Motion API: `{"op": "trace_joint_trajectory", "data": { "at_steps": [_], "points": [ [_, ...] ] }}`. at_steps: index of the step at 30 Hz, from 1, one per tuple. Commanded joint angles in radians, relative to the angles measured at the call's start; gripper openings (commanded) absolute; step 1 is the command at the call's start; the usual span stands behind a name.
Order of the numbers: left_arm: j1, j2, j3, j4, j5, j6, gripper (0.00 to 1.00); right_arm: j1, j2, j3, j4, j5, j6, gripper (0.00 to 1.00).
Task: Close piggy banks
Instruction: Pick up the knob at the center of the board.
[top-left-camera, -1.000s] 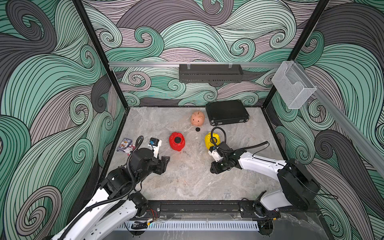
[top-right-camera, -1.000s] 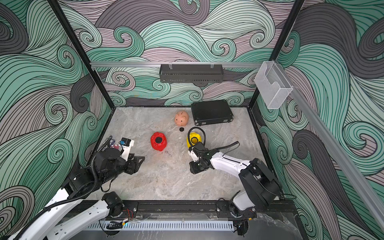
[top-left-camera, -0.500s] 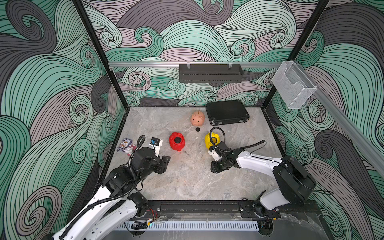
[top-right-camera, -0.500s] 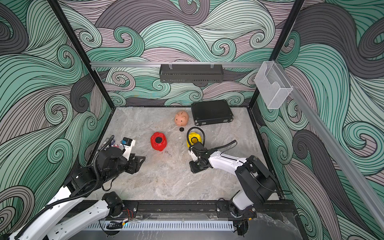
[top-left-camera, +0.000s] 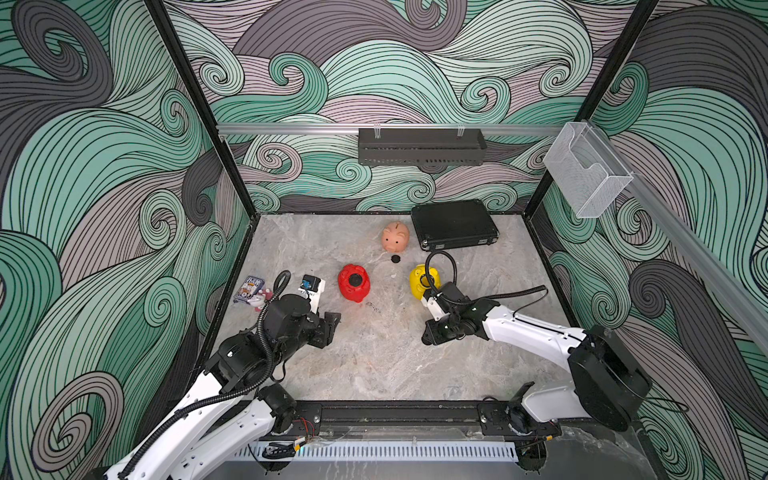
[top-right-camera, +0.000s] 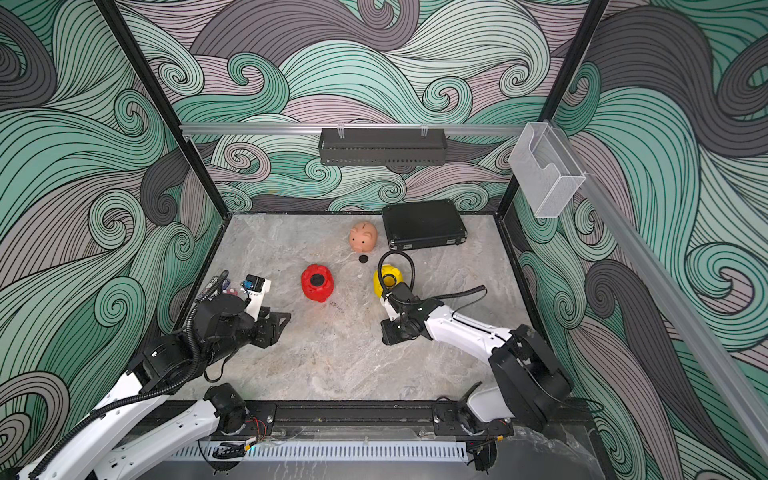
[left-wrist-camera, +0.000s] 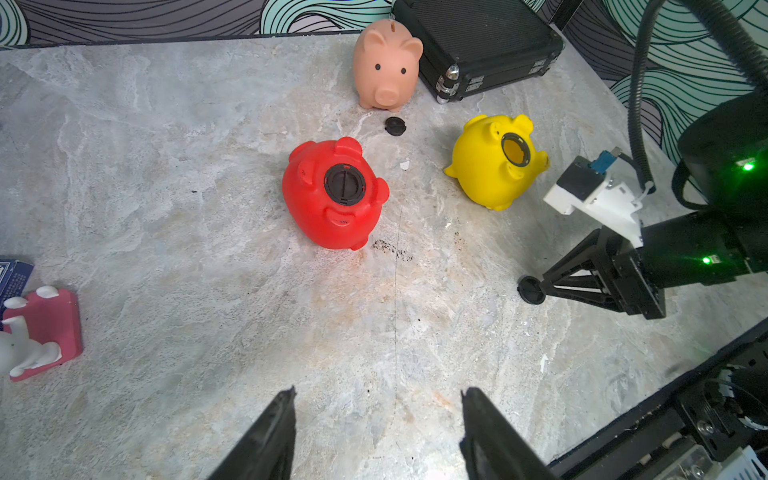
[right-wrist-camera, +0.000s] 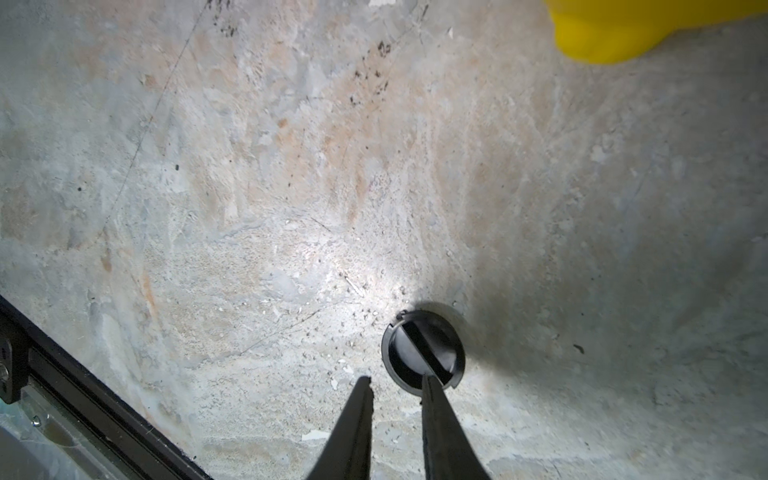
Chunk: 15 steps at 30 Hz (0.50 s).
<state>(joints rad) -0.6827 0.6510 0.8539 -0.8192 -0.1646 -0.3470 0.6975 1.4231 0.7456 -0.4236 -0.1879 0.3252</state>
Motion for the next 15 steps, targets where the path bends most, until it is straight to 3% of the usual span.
{"op": "trace_joint_trajectory", "data": {
  "at_steps": [1,15],
  "points": [
    [0.006,-0.004,0.009,-0.023,-0.008,0.011,0.63,0.005,0.034,0.045,-0.041,0.04,-0.035,0.24],
    [0.006,-0.001,0.007,-0.021,-0.006,0.013,0.63,0.005,0.121,0.06,-0.027,0.026,-0.062,0.24]
  ]
}}
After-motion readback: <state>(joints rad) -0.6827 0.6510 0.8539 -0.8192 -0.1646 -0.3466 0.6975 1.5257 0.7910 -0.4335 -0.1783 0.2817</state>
